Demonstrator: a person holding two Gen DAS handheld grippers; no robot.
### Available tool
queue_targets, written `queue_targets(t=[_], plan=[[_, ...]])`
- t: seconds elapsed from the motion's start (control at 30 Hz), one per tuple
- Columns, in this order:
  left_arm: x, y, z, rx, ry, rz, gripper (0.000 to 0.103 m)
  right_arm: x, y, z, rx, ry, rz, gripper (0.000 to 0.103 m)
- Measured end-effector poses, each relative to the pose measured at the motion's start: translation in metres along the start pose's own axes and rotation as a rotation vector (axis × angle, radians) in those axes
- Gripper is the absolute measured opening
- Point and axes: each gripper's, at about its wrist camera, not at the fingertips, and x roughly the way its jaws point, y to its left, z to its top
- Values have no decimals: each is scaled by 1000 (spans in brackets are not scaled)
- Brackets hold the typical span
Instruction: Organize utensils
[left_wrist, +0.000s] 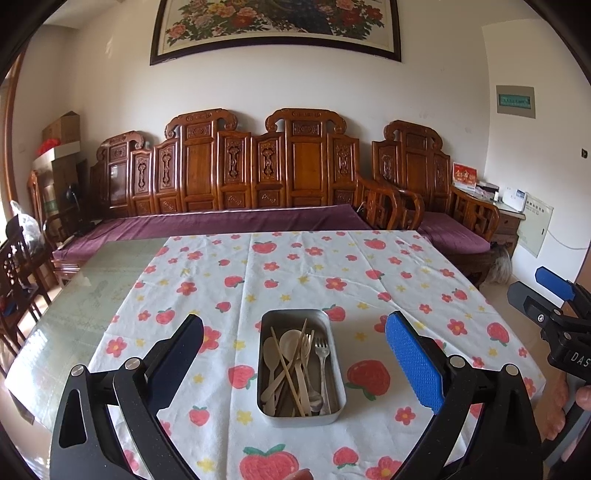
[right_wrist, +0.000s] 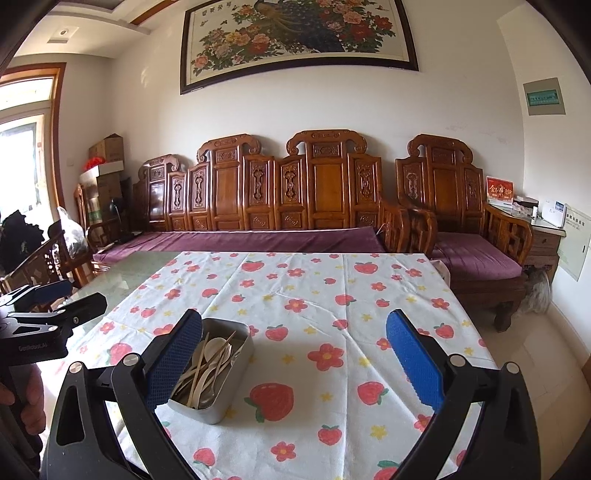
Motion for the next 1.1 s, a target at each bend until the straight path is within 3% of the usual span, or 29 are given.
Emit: queue_targets(t=[1.1], plan=[[-3, -2, 2, -2, -4, -4, 95, 1, 1, -3, -1, -1, 1, 100]])
